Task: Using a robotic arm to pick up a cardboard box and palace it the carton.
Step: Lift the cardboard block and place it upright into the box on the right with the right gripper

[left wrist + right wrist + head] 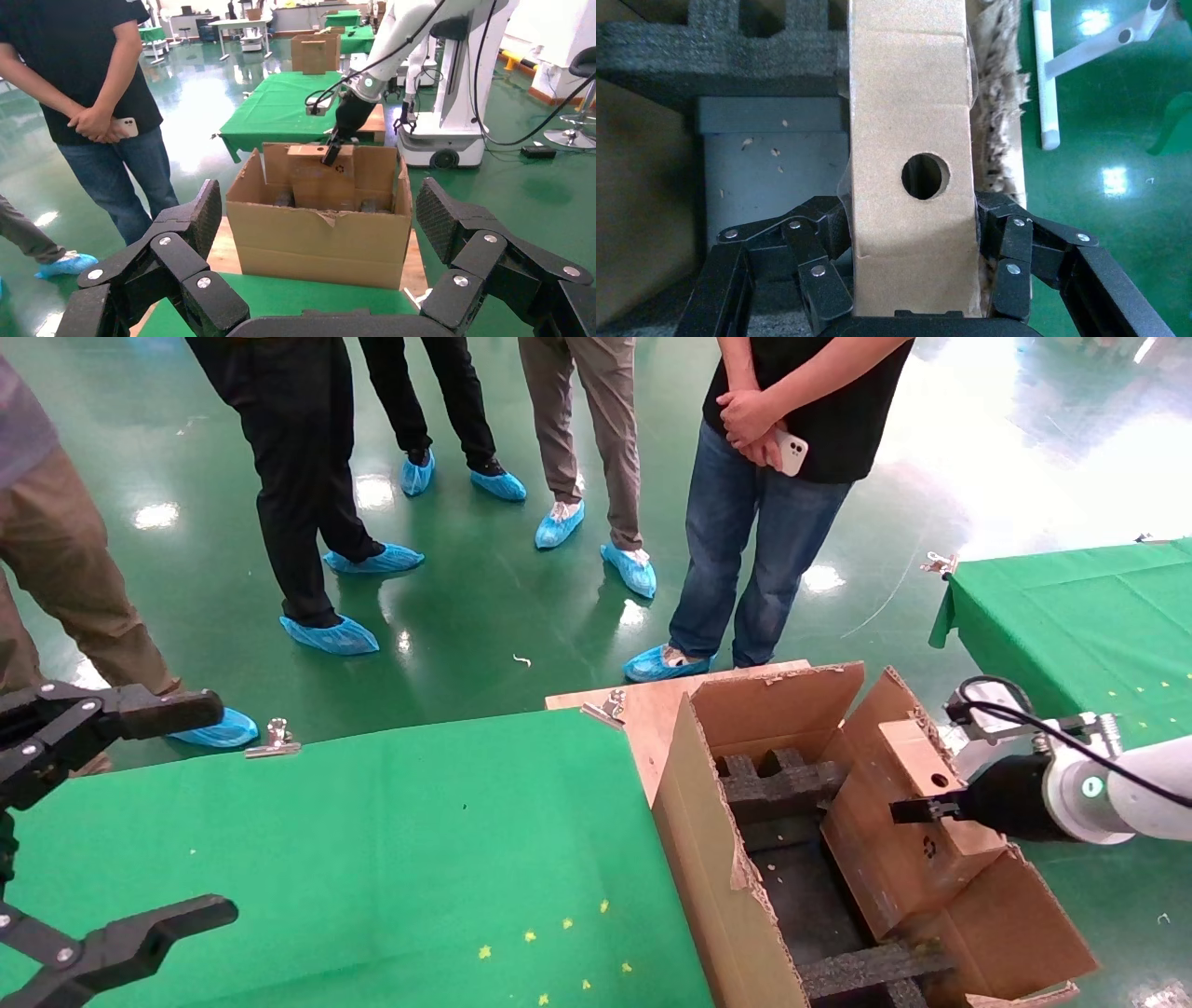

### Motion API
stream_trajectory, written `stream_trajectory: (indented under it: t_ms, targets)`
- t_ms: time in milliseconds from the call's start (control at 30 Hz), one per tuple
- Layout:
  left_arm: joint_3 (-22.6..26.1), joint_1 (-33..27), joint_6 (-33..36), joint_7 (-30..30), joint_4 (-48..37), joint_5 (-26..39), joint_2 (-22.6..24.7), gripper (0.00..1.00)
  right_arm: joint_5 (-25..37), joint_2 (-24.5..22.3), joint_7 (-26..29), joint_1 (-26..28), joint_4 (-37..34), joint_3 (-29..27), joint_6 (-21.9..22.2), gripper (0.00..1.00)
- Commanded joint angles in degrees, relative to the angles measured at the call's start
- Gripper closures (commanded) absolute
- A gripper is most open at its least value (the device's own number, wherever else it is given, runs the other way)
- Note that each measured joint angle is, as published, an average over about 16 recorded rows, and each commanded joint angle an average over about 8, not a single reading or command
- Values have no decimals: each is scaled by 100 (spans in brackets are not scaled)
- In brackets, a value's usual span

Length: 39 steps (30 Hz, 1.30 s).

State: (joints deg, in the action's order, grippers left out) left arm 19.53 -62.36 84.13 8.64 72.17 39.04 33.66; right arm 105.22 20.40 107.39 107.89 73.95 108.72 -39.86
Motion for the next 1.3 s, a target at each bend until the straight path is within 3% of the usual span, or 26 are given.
stream_trajectory:
  t_ms: [33,667,1267,1300]
  targets:
    - [0,0,0,0,0,0,0,0,19,58,52,-82,-56,28,72,100]
    - [1,0,-1,-1,0,-1,-1,0,-320,709,-35,-765,-881,185,515,100]
    - [3,-1,-1,-1,0,-2,-1,0,-1134,1328,-701,-1356,-1984,180,575,100]
    - [3,-1,-1,-1,0,-2,-1,0,-1168,1345,-735,-1368,-2018,175,565,94]
